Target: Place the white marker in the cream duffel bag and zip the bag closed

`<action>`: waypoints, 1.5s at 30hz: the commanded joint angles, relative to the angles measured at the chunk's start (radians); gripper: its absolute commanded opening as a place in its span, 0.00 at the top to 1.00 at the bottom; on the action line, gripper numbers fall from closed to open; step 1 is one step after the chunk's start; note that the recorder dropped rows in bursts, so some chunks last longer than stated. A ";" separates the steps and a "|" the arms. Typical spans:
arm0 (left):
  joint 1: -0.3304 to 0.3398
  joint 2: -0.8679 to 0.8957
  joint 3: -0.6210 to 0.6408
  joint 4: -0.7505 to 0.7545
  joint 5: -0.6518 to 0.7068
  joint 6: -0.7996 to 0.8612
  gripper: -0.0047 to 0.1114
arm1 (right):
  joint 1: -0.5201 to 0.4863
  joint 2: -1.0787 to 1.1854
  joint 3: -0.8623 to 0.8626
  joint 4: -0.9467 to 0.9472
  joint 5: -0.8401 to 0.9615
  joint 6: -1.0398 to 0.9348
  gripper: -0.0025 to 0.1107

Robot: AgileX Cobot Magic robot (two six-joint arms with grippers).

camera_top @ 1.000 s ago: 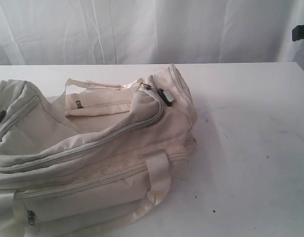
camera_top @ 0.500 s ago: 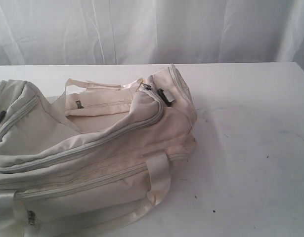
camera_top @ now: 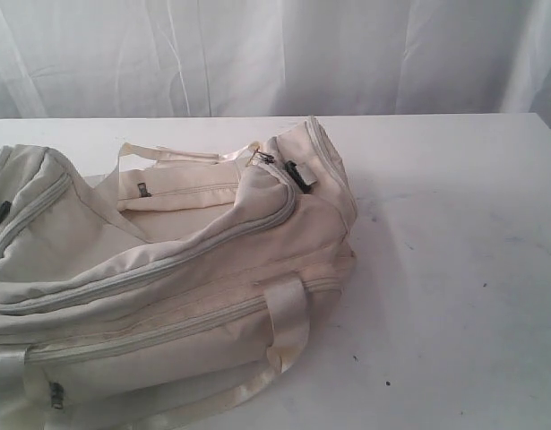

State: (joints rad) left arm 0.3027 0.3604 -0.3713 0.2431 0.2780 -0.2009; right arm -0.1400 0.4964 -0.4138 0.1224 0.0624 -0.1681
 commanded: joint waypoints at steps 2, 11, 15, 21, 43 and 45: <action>0.004 0.000 0.062 -0.060 0.128 -0.118 0.96 | 0.000 0.036 0.056 0.014 0.111 0.059 0.95; 0.004 -0.113 0.056 -0.024 0.031 -0.130 0.96 | 0.000 0.036 0.240 -0.005 -0.399 -0.162 0.98; 0.004 -0.156 0.056 -0.024 0.040 -0.130 0.96 | 0.000 0.036 0.258 0.068 -0.396 -0.160 0.98; 0.004 -0.161 0.056 -0.024 0.038 -0.130 0.96 | 0.000 0.036 0.258 0.068 -0.396 -0.140 0.98; 0.004 -0.163 0.056 -0.022 0.030 -0.130 0.96 | -0.079 -0.496 0.414 -0.050 0.152 -0.135 0.98; 0.004 -0.163 0.056 -0.022 0.031 -0.130 0.96 | -0.082 -0.496 0.414 -0.048 0.245 -0.133 0.98</action>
State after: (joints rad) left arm 0.3027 0.2025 -0.3116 0.2161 0.3177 -0.3216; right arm -0.2047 0.0118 -0.0054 0.0906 0.1654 -0.3069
